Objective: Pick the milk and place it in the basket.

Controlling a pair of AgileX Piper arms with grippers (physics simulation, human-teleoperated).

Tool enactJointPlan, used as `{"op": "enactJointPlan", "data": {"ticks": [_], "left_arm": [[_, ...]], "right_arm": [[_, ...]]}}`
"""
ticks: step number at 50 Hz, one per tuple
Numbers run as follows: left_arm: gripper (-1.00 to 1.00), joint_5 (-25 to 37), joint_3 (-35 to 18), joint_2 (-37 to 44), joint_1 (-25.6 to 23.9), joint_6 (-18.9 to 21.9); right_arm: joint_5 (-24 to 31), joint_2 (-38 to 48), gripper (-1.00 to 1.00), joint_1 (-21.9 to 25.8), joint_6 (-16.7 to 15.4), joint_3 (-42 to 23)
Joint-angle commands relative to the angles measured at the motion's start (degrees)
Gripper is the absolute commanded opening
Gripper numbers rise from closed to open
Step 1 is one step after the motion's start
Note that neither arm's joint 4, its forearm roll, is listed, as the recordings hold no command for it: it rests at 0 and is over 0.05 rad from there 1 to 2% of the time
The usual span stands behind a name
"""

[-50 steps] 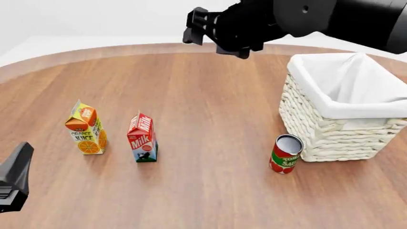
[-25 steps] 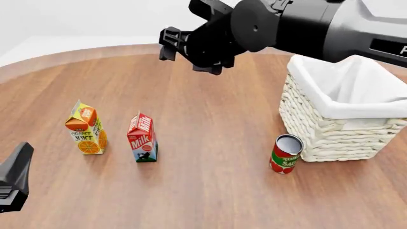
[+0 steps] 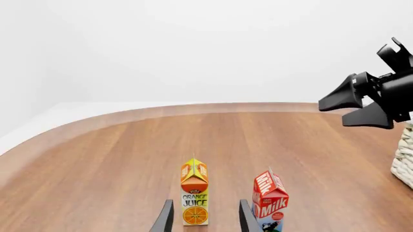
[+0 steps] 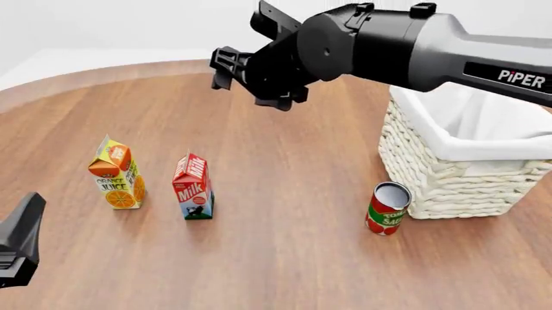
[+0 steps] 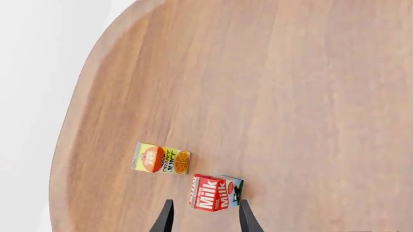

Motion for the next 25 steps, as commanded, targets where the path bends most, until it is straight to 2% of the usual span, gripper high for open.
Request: {"op": "enactJointPlan", "data": {"ticks": [1, 25], "left_arm": [[1.00, 0.0, 0.0, 0.0, 0.0, 0.0], [1.00, 0.0, 0.0, 0.0, 0.0, 0.0]], "right_arm": [[-1.2, 1.9, 1.00, 0.0, 2.1, 0.3], [-2.4, 6.4, 1.00, 1.1, 3.6, -1.8]]}}
